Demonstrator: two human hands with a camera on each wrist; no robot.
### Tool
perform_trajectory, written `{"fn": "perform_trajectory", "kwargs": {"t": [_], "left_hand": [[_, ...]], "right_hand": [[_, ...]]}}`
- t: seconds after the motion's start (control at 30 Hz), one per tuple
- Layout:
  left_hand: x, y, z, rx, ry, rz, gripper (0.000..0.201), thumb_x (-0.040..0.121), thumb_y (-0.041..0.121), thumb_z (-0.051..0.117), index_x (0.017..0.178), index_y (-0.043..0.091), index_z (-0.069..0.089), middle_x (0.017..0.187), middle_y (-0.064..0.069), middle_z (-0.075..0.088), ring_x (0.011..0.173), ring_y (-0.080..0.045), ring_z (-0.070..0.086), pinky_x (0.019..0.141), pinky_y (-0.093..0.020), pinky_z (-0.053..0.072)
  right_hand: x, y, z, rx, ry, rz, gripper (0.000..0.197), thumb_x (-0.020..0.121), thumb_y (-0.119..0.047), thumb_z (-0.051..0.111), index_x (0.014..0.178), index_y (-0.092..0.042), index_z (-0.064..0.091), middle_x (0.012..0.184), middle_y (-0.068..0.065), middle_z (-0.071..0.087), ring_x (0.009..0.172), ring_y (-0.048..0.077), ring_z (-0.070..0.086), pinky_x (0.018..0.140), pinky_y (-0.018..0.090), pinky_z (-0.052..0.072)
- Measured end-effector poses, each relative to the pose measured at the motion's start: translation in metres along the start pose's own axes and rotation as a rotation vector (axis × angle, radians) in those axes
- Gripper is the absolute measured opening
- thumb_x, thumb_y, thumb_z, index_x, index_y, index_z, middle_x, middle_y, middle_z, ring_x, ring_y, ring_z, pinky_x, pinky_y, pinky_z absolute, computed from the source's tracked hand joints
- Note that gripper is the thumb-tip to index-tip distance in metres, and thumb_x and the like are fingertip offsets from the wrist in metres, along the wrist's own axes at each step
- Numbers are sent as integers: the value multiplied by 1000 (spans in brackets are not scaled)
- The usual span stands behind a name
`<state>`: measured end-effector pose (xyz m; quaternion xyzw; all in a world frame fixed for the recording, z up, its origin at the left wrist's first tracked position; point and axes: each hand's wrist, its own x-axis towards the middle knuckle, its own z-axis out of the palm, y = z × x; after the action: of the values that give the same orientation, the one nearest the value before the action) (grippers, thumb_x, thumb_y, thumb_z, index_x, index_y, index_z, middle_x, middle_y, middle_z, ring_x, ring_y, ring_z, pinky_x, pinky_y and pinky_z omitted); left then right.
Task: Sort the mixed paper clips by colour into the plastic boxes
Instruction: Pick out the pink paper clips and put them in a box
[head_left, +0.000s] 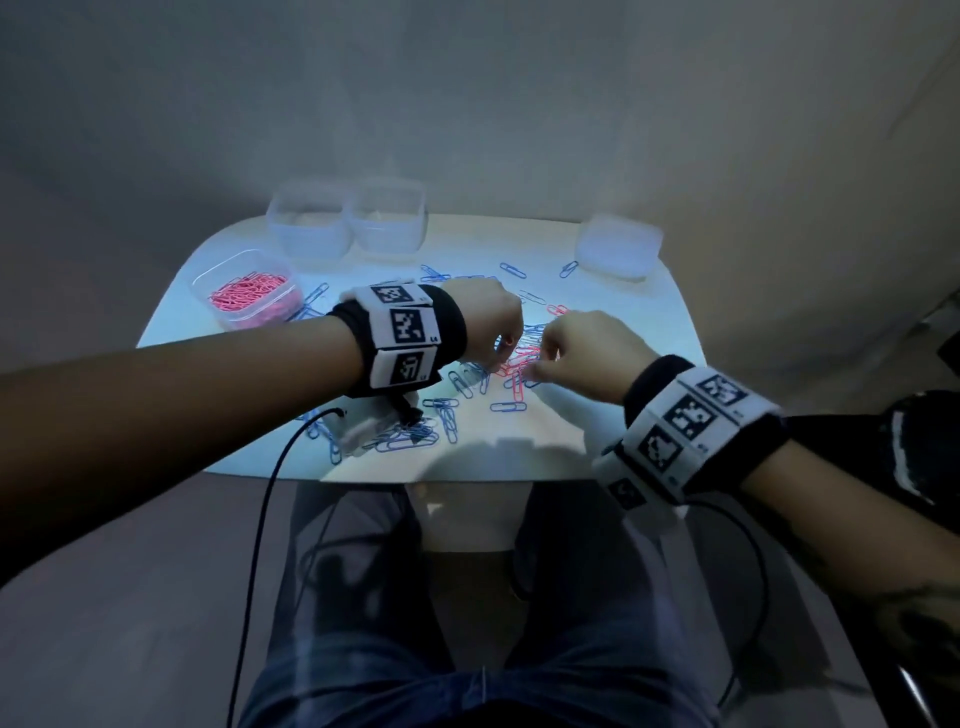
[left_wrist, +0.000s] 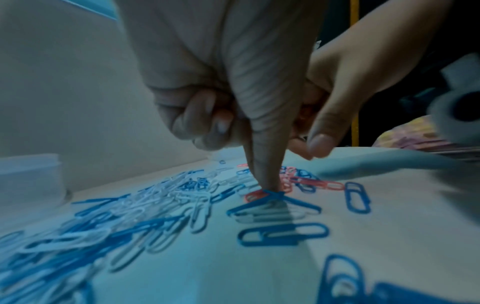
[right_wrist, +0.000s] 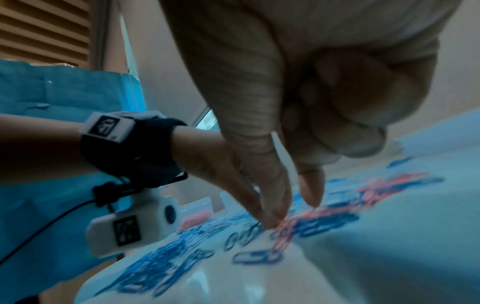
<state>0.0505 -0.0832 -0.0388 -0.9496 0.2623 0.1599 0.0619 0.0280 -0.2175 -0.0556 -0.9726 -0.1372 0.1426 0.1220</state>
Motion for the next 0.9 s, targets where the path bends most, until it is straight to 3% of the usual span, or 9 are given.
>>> {"fn": "perform_trajectory", "kwargs": {"t": [0.17,0.27,0.37,0.5,0.57,0.67,0.73,0.8,0.9], "left_hand": [[1,-2,2,-16,38,37,17,85,17,56,94,14,70,88,-5,64,76,-18,46,53,-23,29],[0,-10,3,-81,65,49,16,85,16,56,93,10,69,80,-7,59,74,-19,44,48,-21,26],[-3,-19,1,-204,86,17,16,85,17,59,95,8,68,73,-3,52,74,-19,43,52,-16,27],[-10,-31,-3,-389,54,-93,12,88,19,58,90,10,65,62,5,44,72,-20,41,54,-18,28],[-13,-38,-1,-717,2,-161,19,91,16,49,75,13,57,63,1,43,63,-17,38,50,-20,29],[-19,-40,10,-1497,-78,-265,27,90,9,34,64,15,39,53,3,39,48,-10,34,35,-12,24],[-20,-40,21,-1877,-110,-261,26,91,8,31,66,14,40,52,2,47,43,-7,44,34,-9,32],[-22,-38,26,-2060,-132,-199,24,93,8,37,70,11,43,53,1,52,44,-5,52,38,-7,41],[-23,-35,22,-2145,-182,-103,4,81,8,47,82,9,50,58,0,57,49,-4,58,42,-9,48]], "right_hand": [[-4,-16,24,87,74,116,23,83,-29,63,92,-8,63,100,11,63,97,29,57,67,27,35],[1,-18,27,129,49,167,13,83,-20,63,86,-8,60,92,12,60,94,29,57,68,28,39],[8,-14,27,261,-19,183,13,78,-13,66,73,-8,55,73,9,52,76,23,54,61,25,37],[3,-5,12,618,-73,192,33,80,-7,60,54,-12,40,45,0,30,34,8,27,32,17,19],[-2,2,4,920,-95,262,36,87,-7,48,57,-16,31,49,-1,24,35,8,19,32,13,12],[-11,15,0,1440,-260,338,31,89,-11,33,58,-17,30,44,-5,27,33,5,20,30,13,10],[-17,23,0,1715,-301,317,25,78,-9,44,55,-15,37,44,-5,32,32,4,25,26,13,14],[-27,30,-1,1890,-277,256,17,57,-10,59,52,-14,42,44,-5,33,31,3,24,24,11,17],[-40,45,-5,2031,-267,161,20,56,-12,67,57,-14,46,44,-6,35,40,3,13,24,11,20]]}}
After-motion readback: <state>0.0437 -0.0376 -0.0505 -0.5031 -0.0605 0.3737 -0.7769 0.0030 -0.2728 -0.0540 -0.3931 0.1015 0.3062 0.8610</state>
